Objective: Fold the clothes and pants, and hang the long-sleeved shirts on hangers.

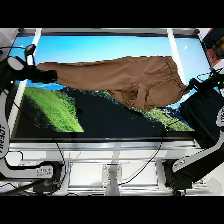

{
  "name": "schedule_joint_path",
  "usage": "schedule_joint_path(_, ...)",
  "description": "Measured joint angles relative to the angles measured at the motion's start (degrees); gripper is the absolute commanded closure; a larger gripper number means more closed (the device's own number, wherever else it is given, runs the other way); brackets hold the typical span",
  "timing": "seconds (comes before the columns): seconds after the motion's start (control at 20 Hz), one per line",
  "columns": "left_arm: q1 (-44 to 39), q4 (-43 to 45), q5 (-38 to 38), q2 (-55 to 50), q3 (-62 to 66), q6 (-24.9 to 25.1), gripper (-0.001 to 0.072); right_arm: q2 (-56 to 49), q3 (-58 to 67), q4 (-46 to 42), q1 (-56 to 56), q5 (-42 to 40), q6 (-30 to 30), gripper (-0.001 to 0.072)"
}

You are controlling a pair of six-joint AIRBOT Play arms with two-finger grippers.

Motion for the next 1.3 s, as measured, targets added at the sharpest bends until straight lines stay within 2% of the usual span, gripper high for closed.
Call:
schedule_joint_path(0.05, -1.38, -0.02, -0.02, 0.00, -0.02, 0.00, 0.0653, -0.59, -0.35, 0.50, -0.04, -0.85, 0.35, 0.0239)
schedule_joint_path(0.15, -3.74, -0.02, -0.37, 0.00, -0.02, 0.02, 0.0179, -1.90, -0.79, 2.25, -0.09, -2.75, 0.66, 0.0315)
schedule_joint_path(0.2, -4.87, 0.00, -0.42, -0.04, -0.02, 0.00, 0.0148, -2.36, -0.96, 3.17, -0.11, -4.13, 0.70, 0.0340)
schedule_joint_path(0.25, -6.01, -0.02, -0.44, -0.13, -0.02, -0.04, 0.0148, -2.62, -1.03, 4.07, -0.09, -5.35, 0.70, 0.0342)
schedule_joint_path(0.3, -7.06, -0.04, -0.50, -0.33, -0.02, -0.33, 0.0148, -2.86, -1.14, 4.94, -0.07, -6.99, 0.66, 0.0408)
schedule_joint_path(0.4, -9.25, -0.09, -0.59, -1.20, -0.02, -0.92, 0.0148, -3.17, -1.20, 6.12, -0.04, -9.22, 0.04, 0.0473)
schedule_joint_path(0.5, -11.61, -1.84, -0.79, -2.75, -0.02, -1.53, 0.0148, -3.32, -1.27, 6.97, -0.04, -10.64, -0.96, 0.0578)
schedule_joint_path(0.55, -12.92, -3.54, -0.92, -3.82, -0.02, -1.68, 0.0148, -3.37, -1.29, 7.17, -0.04, -11.10, -1.38, 0.0667)
schedule_joint_path(1.05, -28.85, -21.86, -1.29, -15.41, -0.02, -0.85, 0.0147, -3.23, -1.31, 8.33, -0.04, -11.63, -2.54, 0.0682)
schedule_joint_path(1.3, -36.54, -27.89, 3.23, -18.95, -0.02, -0.66, 0.0147, -3.15, -1.31, 8.44, -0.04, -11.34, -2.60, 0.0682)
